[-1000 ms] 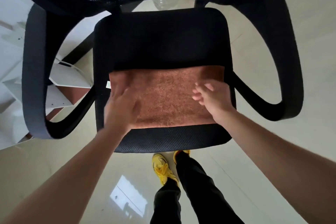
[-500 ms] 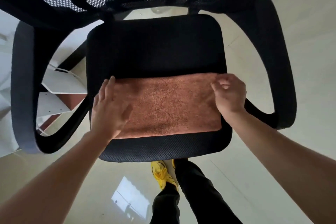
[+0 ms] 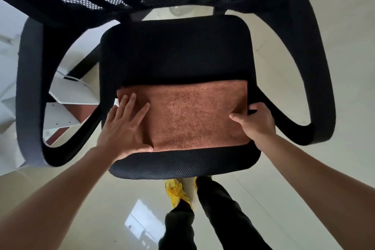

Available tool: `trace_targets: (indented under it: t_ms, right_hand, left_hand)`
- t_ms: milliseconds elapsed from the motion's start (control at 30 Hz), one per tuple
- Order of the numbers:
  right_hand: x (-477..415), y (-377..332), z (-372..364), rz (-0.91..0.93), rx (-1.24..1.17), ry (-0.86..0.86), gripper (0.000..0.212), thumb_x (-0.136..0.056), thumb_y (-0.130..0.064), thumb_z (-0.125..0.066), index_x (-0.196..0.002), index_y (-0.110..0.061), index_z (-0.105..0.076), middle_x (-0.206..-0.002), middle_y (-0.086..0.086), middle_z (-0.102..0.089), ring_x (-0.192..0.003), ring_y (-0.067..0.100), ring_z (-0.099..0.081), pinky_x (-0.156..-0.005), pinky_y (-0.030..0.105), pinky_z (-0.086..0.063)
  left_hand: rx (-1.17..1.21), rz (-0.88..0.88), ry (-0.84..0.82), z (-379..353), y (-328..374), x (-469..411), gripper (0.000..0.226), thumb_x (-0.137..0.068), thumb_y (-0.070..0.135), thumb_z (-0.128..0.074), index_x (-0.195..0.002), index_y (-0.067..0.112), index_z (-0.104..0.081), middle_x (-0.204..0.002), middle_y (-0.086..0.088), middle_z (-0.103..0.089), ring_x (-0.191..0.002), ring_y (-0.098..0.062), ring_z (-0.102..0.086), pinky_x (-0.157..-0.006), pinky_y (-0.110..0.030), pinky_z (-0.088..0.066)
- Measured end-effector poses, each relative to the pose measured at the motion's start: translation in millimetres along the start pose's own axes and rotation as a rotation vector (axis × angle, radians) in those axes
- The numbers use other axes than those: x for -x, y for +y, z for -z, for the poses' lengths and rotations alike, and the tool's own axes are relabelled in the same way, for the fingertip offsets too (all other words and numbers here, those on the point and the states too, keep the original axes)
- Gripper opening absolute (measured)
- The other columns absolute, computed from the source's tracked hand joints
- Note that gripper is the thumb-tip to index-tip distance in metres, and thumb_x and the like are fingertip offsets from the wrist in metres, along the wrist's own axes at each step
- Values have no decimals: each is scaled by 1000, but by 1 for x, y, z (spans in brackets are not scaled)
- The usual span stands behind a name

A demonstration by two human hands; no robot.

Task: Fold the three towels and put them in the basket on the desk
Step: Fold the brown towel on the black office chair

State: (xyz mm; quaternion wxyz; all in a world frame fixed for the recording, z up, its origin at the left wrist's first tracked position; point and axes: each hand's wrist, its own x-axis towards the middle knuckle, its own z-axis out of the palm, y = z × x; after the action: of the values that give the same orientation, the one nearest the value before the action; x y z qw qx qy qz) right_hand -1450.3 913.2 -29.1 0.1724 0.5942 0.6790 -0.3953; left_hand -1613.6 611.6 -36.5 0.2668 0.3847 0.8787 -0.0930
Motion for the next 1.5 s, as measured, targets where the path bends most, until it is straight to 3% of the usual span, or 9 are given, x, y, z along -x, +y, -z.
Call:
trace_targets:
  t_ms: [167, 333, 567, 700, 800, 1000, 1167, 1300, 1500]
  right_hand:
    - [-3, -7, -7, 59, 26, 65, 65, -69, -60, -74, -118, -19, -59, -105, -7, -60, -93, 17, -56, -81, 34, -47]
    - [-12, -9, -3, -8, -117, -31, 41, -68, -39, -84, -91, -9, -69, -85, -3, -67, -83, 19, -64, -78, 33, -52]
    - [18, -18, 20, 210, -96, -125, 25, -83, -31, -74, -99, -15, -65, -95, -5, -66, -87, 9, -62, -66, 23, -46]
    - [50, -43, 26, 388, -65, -134, 34, -84, -34, -72, -109, -18, -56, -100, -6, -64, -92, 9, -62, -79, 30, -51]
    - [81, -72, 10, 483, -75, -156, 35, -83, -31, -73, -110, -21, -53, -98, -6, -66, -90, 7, -64, -79, 28, -51]
    - [111, -121, -75, 531, -32, -264, 37, -83, -31, -72, -111, -21, -50, -97, -5, -62, -84, 4, -61, -67, 13, -42]
    - [112, -133, -144, 531, 127, -285, 34, -85, -31, -69, -107, -20, -45, -86, -4, -61, -68, 7, -59, -55, 19, -43]
    - [112, -133, -178, 477, 120, -343, 36, -85, -25, -70, -108, -20, -43, -89, 7, -65, -65, 24, -68, -58, 40, -60]
    - [113, -132, -163, 406, -55, -464, 44, -87, -18, -70, -126, -15, -50, -99, 8, -68, -74, 18, -72, -59, 30, -59]
  left_hand:
    - [26, 5, -6, -2, -25, -2, 141, -43, 85, -65, -154, 27, -1, -161, -10, 12, -149, -27, 6, -118, -48, -12]
    - [0, 3, -33, -5, -29, -6, 150, -40, 86, -66, -151, 26, 15, -159, -9, 22, -148, -28, 13, -119, -47, -8]
    - [-10, 15, -77, 6, -23, -5, 149, -44, 85, -66, -149, 27, 22, -157, -11, 27, -147, -31, 16, -120, -49, -7]
    - [92, 89, -73, 12, -20, 8, 130, -58, 76, -68, -153, 26, 6, -161, -10, 11, -149, -30, 2, -118, -47, -15]
    - [246, 254, 21, 13, -24, 31, 85, -82, 50, -64, -150, 17, -24, -157, -17, -20, -143, -35, -24, -110, -47, -29]
    - [151, 285, 85, 5, -29, 62, 31, -74, 7, -59, -105, 5, -62, -111, -17, -60, -104, -38, -54, -86, -45, -43]
    - [232, 351, 105, 10, -35, 61, 25, -75, 3, -55, -100, 3, -59, -106, -17, -57, -100, -37, -53, -85, -43, -42]
    - [305, 363, 129, 14, -37, 60, 26, -78, 3, -54, -104, 4, -57, -112, -15, -54, -104, -34, -51, -90, -41, -41]
    - [443, 424, 135, 21, -40, 58, 38, -83, 3, -50, -120, 4, -53, -123, -15, -50, -110, -33, -48, -95, -41, -41]
